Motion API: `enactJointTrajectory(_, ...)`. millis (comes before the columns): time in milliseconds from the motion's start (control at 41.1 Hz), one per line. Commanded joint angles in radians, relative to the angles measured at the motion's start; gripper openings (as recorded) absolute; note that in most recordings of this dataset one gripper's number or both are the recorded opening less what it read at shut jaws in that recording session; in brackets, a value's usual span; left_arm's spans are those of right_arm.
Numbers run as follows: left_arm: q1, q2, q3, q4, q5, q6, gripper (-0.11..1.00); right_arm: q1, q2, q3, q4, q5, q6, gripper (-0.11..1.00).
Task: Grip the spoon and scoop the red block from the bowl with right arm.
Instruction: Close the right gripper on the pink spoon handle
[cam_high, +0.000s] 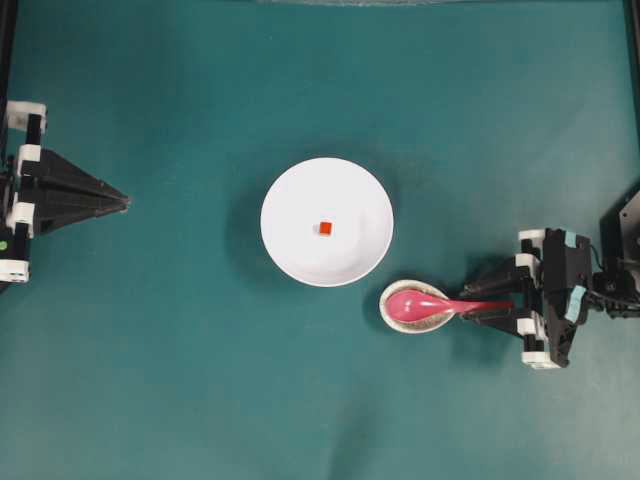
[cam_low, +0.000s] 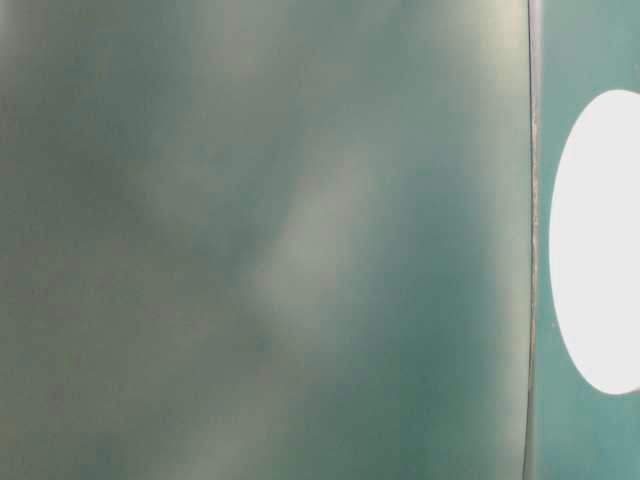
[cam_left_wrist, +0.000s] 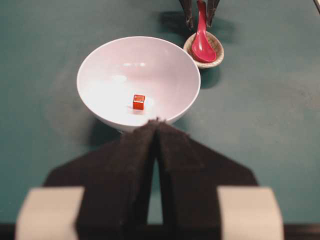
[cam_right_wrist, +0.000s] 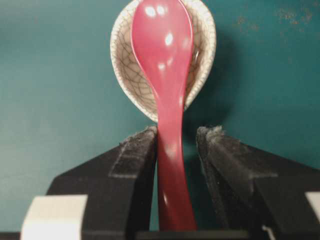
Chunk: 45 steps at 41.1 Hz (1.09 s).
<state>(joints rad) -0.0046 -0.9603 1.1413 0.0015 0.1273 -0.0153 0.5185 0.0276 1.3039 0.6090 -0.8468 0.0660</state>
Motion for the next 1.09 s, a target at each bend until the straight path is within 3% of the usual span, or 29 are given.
enactJointTrajectory(0,-0.002,0.009,-0.025,0.003,-0.005,0.000,0.00,0.003,-0.008,-0.002,0.003,-0.009,-0.006,0.43)
enactJointTrajectory(851,-0.002,0.008,-0.026,0.003,-0.003,-0.002,0.00,0.005,-0.008,-0.020,0.002,-0.008,-0.086,0.43)
enactJointTrajectory(1070,-0.002,0.009,-0.025,0.003,-0.003,-0.003,0.00,0.005,-0.018,-0.020,0.000,-0.006,-0.124,0.38)
